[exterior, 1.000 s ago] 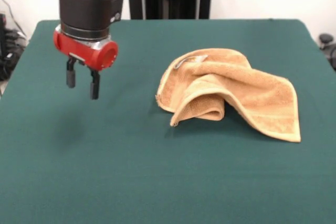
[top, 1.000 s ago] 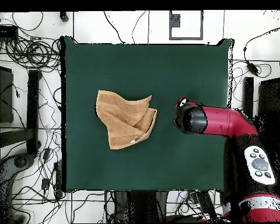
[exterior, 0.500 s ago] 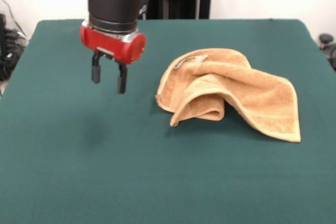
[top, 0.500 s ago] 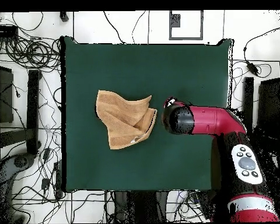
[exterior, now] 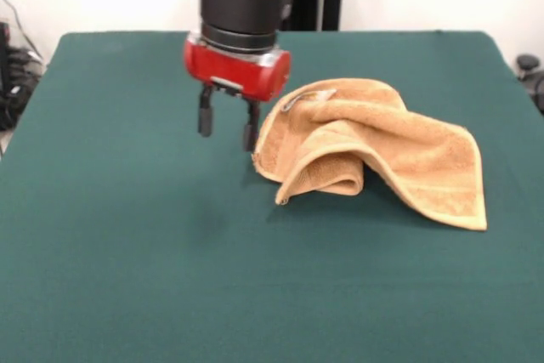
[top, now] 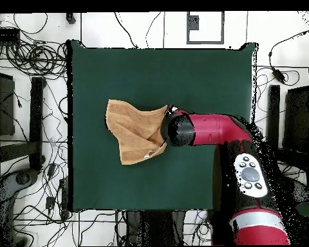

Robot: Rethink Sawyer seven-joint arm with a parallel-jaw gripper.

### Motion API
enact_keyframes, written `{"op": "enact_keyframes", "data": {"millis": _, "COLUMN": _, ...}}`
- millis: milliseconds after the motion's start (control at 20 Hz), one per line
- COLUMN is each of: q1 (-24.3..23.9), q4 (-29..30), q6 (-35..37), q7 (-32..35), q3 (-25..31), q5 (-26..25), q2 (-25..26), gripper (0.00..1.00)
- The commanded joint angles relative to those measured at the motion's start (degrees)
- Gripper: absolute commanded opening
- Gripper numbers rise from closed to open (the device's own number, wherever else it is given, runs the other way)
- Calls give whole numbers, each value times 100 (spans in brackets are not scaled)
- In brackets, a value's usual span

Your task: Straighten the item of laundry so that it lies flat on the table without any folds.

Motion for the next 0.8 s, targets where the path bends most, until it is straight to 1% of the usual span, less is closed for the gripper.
{"op": "enact_keyframes", "data": {"millis": 50, "q1": 670, "q4": 196, "q6": 389, "q7": 891, "q3": -93, "q5": 324, "q2": 449, "gripper": 100}}
{"op": "enact_keyframes", "data": {"millis": 350, "q1": 1213, "q4": -156, "q6": 316, "q7": 1397, "q3": -430, "q5": 662, "q2": 778, "gripper": 100}}
{"op": "enact_keyframes", "data": {"millis": 550, "q1": 1401, "q4": -322, "q6": 370, "q7": 1358, "q3": -586, "q5": 913, "q2": 899, "gripper": 100}}
{"op": "enact_keyframes", "data": {"millis": 800, "q1": 1489, "q4": -426, "q6": 213, "q7": 1253, "q3": -706, "q5": 1144, "q2": 1058, "gripper": 100}}
